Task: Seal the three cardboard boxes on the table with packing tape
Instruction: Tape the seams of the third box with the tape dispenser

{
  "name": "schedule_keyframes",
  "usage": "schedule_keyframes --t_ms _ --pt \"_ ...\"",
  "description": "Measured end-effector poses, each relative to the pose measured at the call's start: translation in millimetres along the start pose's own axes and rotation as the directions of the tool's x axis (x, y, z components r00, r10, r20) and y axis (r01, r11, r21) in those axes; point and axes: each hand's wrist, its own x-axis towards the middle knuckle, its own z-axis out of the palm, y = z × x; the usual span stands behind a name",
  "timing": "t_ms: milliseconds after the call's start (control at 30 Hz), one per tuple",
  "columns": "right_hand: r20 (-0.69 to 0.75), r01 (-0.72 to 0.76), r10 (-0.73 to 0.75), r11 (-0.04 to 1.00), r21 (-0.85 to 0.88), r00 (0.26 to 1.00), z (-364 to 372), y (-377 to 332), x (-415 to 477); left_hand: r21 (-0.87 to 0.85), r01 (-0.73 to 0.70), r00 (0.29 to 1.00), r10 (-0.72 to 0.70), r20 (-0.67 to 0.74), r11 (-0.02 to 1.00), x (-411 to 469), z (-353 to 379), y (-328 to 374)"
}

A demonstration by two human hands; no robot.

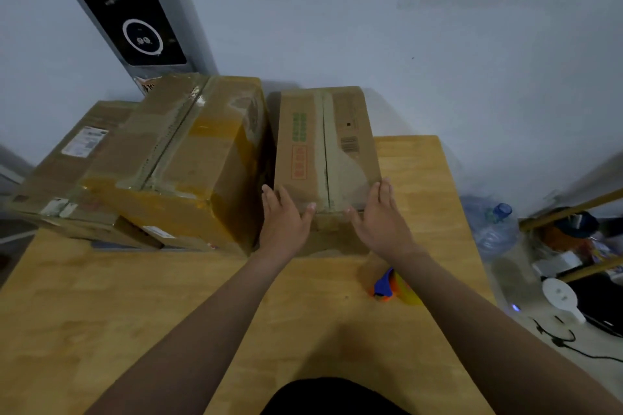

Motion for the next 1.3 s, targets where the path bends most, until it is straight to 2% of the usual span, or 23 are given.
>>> schedule_keyframes --t_ms 67,167,267,367,533,667,767,900,1100,1300 --pt "-0.012 -0.029 0.03 0.999 0.04 0.999 -3.3 -2.7 8.3 -0.07 0.074 0.996 -0.076 -0.037 0.995 8.6 0.2 4.3" --pt "-0.009 -0.1 0.1 0.994 0.055 0.995 -7.5 -4.6 24.6 -0.051 0.143 0.988 -0.145 -0.048 0.988 20.6 2.3 10.2" --pt "-0.022 -0.169 0.169 0.986 0.0 0.985 -7.8 -11.6 38.5 0.023 0.191 0.981 -0.19 -0.046 0.981 28.9 4.6 17.0" --pt "-0.071 -0.166 0.164 0.986 -0.031 0.984 -0.5 -13.7 43.7 -0.022 0.181 0.982 -0.182 -0.05 0.983 33.2 5.9 18.2" --pt "-0.142 -0.08 0.117 0.967 0.243 0.983 13.9 6.9 49.5 -0.198 0.17 0.982 -0.183 -0.052 0.966 38.7 1.6 13.7" --pt "-0.173 -0.071 0.194 0.838 0.541 0.966 16.1 9.2 49.5 -0.361 0.176 0.977 -0.206 -0.047 0.916 42.8 1.3 3.6" --pt "-0.101 -0.134 0.241 0.787 0.602 0.965 12.1 9.5 50.7 -0.478 0.176 0.975 -0.22 -0.037 0.861 44.7 4.8 -5.4" --pt "-0.031 -0.146 0.207 0.779 0.61 0.978 2.9 11.5 48.6 -0.619 0.14 0.984 -0.178 0.0 0.773 45.2 4.0 -15.2" --pt "0.015 -0.148 0.165 0.842 0.518 0.986 -5.0 9.8 23.4 -0.589 0.135 0.99 -0.091 0.104 0.797 28.8 -7.1 -31.4" --pt "0.122 -0.198 0.161 0.881 0.429 0.979 -3.1 -4.9 -31.8 -0.387 0.175 0.971 -0.094 0.218 0.905 -22.2 -22.2 -58.5"
